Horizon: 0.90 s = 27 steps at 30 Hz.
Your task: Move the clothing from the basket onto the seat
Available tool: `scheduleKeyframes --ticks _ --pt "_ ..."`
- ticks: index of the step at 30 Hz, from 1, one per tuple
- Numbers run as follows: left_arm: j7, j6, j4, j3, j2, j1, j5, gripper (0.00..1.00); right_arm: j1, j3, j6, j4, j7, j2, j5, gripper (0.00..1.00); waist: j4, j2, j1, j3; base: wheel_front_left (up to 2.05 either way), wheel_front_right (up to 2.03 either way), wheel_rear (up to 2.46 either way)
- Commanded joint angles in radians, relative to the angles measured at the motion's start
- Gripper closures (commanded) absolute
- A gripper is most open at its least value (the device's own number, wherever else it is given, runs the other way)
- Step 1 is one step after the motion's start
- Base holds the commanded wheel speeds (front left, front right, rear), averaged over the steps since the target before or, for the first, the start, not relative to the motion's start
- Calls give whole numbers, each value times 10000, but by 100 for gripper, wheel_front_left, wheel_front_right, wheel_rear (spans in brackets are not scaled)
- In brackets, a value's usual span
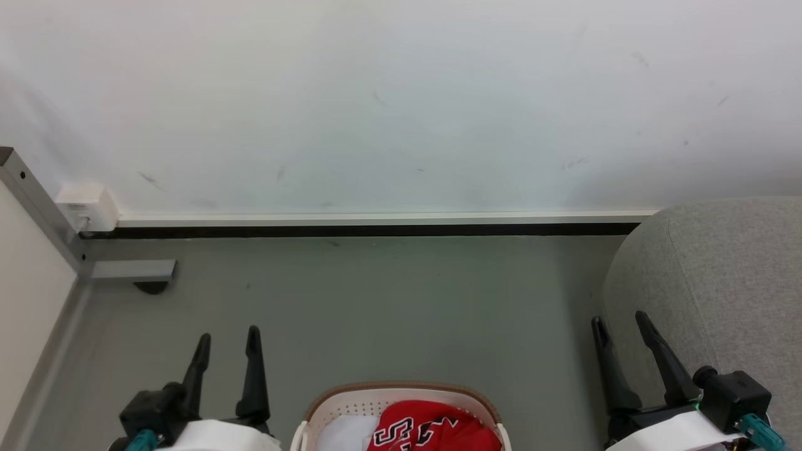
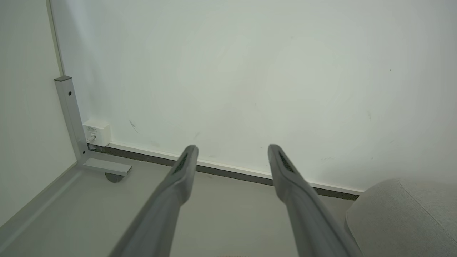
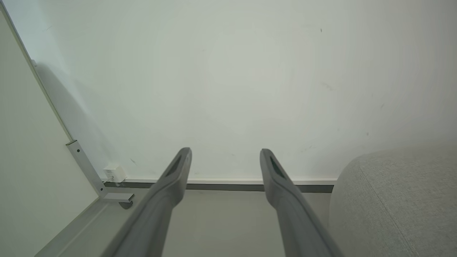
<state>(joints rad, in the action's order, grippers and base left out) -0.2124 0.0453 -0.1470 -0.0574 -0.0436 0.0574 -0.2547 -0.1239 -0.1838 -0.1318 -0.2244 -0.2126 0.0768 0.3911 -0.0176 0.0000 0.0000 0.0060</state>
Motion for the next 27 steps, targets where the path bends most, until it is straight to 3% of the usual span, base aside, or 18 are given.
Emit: scheduleKeyframes --ticks 1,27 --pt "-65 50 103 -2 -91 -41 228 0 -197 -12 16 88 -61 79 -205 0 -1 0 0 2 0 0 0" --pt "-541 162 165 -240 -106 -37 1983 0 -219 -118 21 101 -553 -101 -1078 0 -47 0 0 -3 0 0 0"
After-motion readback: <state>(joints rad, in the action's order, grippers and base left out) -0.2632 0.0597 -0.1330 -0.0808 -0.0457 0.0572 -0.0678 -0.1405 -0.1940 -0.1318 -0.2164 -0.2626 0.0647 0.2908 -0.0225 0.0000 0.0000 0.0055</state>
